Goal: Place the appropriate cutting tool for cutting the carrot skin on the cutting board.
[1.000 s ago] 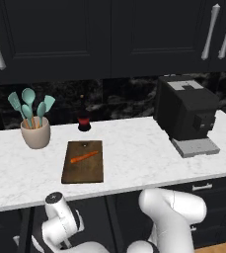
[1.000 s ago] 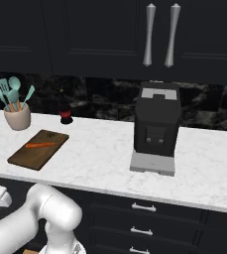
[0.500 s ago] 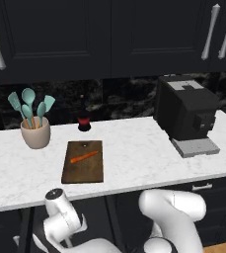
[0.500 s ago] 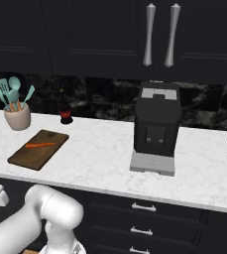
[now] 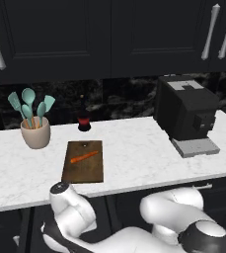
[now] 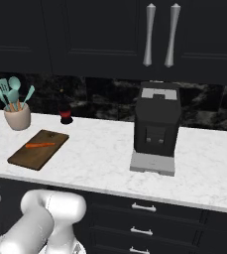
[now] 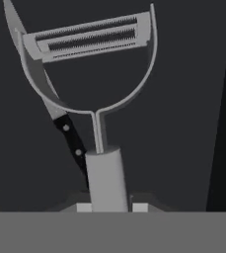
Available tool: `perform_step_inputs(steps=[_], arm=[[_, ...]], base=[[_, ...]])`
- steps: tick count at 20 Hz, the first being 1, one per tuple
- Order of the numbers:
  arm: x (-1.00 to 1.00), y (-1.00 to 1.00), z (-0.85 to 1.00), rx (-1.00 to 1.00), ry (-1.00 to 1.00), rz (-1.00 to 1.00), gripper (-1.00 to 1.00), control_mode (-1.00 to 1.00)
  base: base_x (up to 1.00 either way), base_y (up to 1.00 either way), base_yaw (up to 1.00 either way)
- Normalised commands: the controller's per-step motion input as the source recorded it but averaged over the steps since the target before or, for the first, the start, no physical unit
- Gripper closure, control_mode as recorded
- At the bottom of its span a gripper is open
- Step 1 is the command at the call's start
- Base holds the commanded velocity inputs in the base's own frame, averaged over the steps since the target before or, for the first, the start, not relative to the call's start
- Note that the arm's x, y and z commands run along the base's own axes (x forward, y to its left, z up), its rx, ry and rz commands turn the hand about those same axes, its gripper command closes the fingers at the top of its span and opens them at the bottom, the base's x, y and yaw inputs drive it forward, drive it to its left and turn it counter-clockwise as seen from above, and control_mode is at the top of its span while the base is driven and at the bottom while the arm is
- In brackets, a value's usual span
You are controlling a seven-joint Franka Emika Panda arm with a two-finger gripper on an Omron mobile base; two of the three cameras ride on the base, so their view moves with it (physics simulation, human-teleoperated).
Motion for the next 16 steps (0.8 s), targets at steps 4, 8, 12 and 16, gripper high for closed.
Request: perform_step_inputs(steps=[4, 8, 12, 16], arm=[[-0.63, -0.09, 0.88, 0.00, -0.06, 0.00, 1.00, -1.00], [-0.45, -0.03, 0.90, 0.00, -0.06, 0.00, 1.00, -1.00], [-0.06, -0.02, 0.98, 0.00, -0.07, 0.00, 1.00, -1.00], [0.18, 0.00, 0.97, 0.00, -0.01, 0.00, 1.00, -1.00]], base=[[0.00, 0.00, 0.00], [0.00, 0.00, 0.00], [0.00, 0.00, 0.00], [0.00, 0.00, 0.00]])
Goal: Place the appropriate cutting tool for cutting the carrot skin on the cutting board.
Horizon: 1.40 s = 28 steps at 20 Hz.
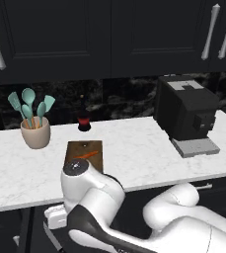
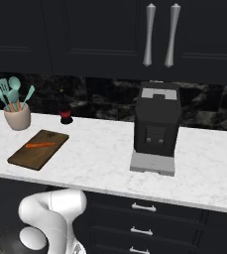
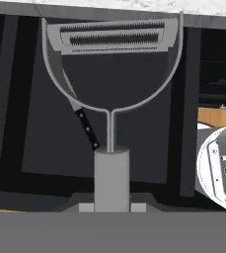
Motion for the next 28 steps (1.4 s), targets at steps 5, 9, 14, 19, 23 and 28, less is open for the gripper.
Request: perform_step_inputs(steps=[5, 9, 14, 19, 23, 28], arm=[[0.50, 0.00, 0.78, 0.00, 0.00, -0.03, 1.00, -1.00], [0.61, 0.00, 0.57, 0.00, 0.00, -0.04, 1.00, -1.00], [0.64, 0.11, 0.10, 0.00, 0.00, -0.02, 1.00, -1.00], [0.64, 0.03, -0.01, 0.00, 0.00, -0.01, 1.00, -1.00], [0.75, 0.00, -0.03, 0.00, 0.00, 0.00, 1.00, -1.00], [0.67, -0.03, -0.21, 0.00, 0.00, 0.00, 1.00, -1.00]], base=[[0.00, 0.00, 0.00], [0.00, 0.00, 0.00], [0.00, 0.00, 0.00], [0.00, 0.00, 0.00], [0.00, 0.00, 0.00], [0.00, 0.00, 0.00]])
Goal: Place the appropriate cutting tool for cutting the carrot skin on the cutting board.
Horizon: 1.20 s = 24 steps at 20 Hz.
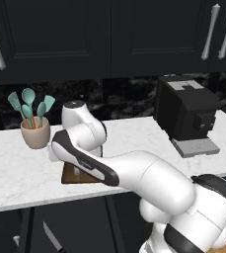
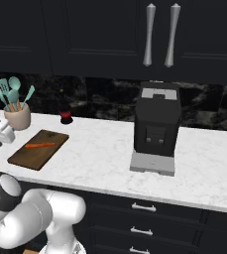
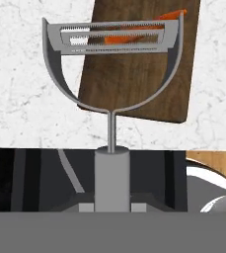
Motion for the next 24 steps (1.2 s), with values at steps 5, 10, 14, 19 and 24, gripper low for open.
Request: perform_step_inputs(steps=[5, 10, 14, 19, 24], arm=[[0.46, -0.13, -0.52, -0.01, 0.00, 0.00, 1.00, -1.00], [0.48, -0.21, -0.41, 0.00, 0.00, 0.00, 1.00, -1.00], [0.48, -0.20, -0.28, 0.00, 0.00, 0.00, 1.00, -1.00], [0.36, -0.15, -0.30, 0.00, 0.01, 0.00, 1.00, -1.00], [0.14, -0.02, -0.33, 0.00, 0.01, 0.00, 1.00, -1.00]], base=[[0.00, 0.00, 0.00], [0.00, 0.00, 0.00], [0.00, 0.00, 0.00], [0.00, 0.00, 0.00], [0.00, 0.00, 0.00]])
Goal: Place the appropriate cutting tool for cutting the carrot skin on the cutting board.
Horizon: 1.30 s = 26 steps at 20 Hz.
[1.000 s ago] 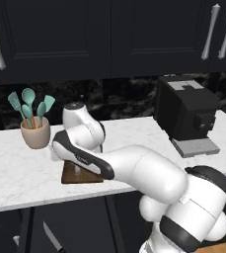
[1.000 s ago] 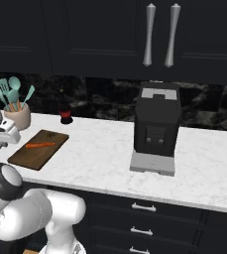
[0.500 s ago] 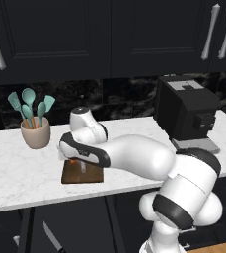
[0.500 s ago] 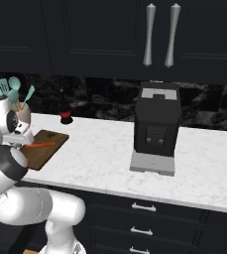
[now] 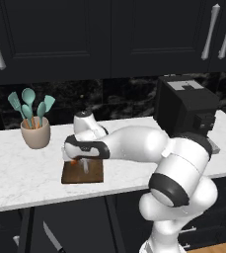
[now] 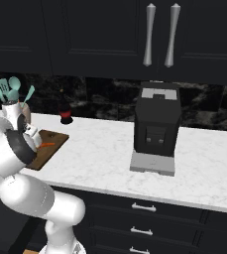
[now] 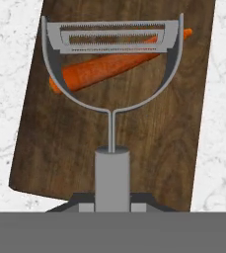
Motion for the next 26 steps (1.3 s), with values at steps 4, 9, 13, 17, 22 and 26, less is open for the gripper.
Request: perform_step_inputs(steps=[4, 9, 13, 17, 22, 26], arm=[[0.00, 0.00, -0.34, 0.00, 0.00, 0.00, 1.00, -1.00], [0.00, 0.00, -0.33, 0.00, 0.00, 0.00, 1.00, -1.00], [0.00, 0.00, -0.41, 0.00, 0.00, 0.00, -1.00, -1.00], [0.02, 0.03, -0.37, 0.00, 0.00, 0.00, -1.00, -1.00], [0.00, 0.00, -0.17, 0.00, 0.00, 0.00, -1.00, -1.00], [-0.11, -0.01, 0.15, 0.00, 0.00, 0.00, -1.00, -1.00]], base=[[0.00, 0.00, 0.00], [0.00, 0.00, 0.00], [0.00, 0.00, 0.00], [0.00, 0.00, 0.00], [0.00, 0.00, 0.00], [0.00, 0.00, 0.00]])
